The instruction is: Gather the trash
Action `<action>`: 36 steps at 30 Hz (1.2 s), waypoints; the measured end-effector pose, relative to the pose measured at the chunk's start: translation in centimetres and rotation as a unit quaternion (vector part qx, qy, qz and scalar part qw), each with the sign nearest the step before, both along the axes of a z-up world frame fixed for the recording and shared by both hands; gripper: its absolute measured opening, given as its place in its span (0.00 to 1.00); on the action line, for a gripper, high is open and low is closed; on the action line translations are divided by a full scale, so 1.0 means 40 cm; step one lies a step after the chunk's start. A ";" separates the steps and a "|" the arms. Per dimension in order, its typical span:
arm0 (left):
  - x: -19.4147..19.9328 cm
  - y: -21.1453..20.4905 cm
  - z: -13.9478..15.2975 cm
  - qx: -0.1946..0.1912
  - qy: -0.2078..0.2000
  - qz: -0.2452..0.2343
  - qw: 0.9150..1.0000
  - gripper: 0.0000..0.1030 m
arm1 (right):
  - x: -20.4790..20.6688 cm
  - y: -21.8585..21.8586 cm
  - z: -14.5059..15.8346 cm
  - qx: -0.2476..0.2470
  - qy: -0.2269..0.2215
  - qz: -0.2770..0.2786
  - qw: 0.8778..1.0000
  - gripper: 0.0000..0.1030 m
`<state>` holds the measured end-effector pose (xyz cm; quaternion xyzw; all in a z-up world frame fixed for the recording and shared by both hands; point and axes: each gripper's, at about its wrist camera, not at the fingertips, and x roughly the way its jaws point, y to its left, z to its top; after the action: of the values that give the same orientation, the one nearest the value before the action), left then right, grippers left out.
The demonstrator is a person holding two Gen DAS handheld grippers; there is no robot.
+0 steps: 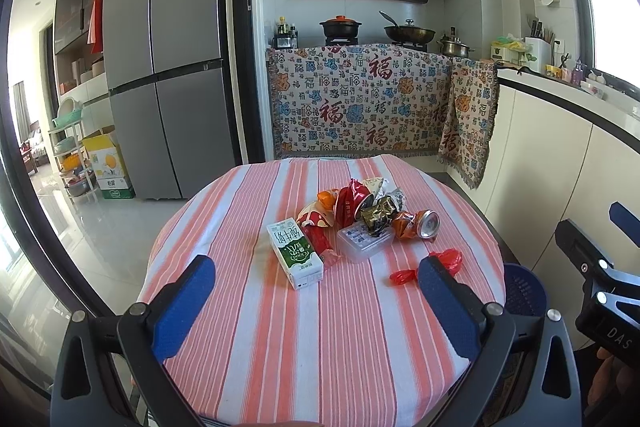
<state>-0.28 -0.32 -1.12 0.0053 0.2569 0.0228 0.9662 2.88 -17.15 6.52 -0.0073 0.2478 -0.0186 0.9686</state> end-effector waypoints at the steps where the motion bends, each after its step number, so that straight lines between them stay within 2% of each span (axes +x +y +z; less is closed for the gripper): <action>1: 0.000 0.000 0.000 0.000 0.000 0.000 1.000 1.00 | -0.001 0.000 0.000 0.000 0.000 0.000 1.000 1.00; 31: 0.002 0.009 -0.017 0.001 0.005 0.001 1.000 1.00 | -0.004 0.000 -0.018 0.000 0.006 0.001 1.000 1.00; 36: 0.005 0.024 -0.030 -0.010 0.012 0.004 1.000 1.00 | -0.009 0.001 -0.028 -0.001 0.008 0.002 1.000 1.00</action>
<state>-0.08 0.65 -2.31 -0.0053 0.2690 0.0239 0.9628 2.53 -17.11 5.41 -0.0091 0.2554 -0.0165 0.9667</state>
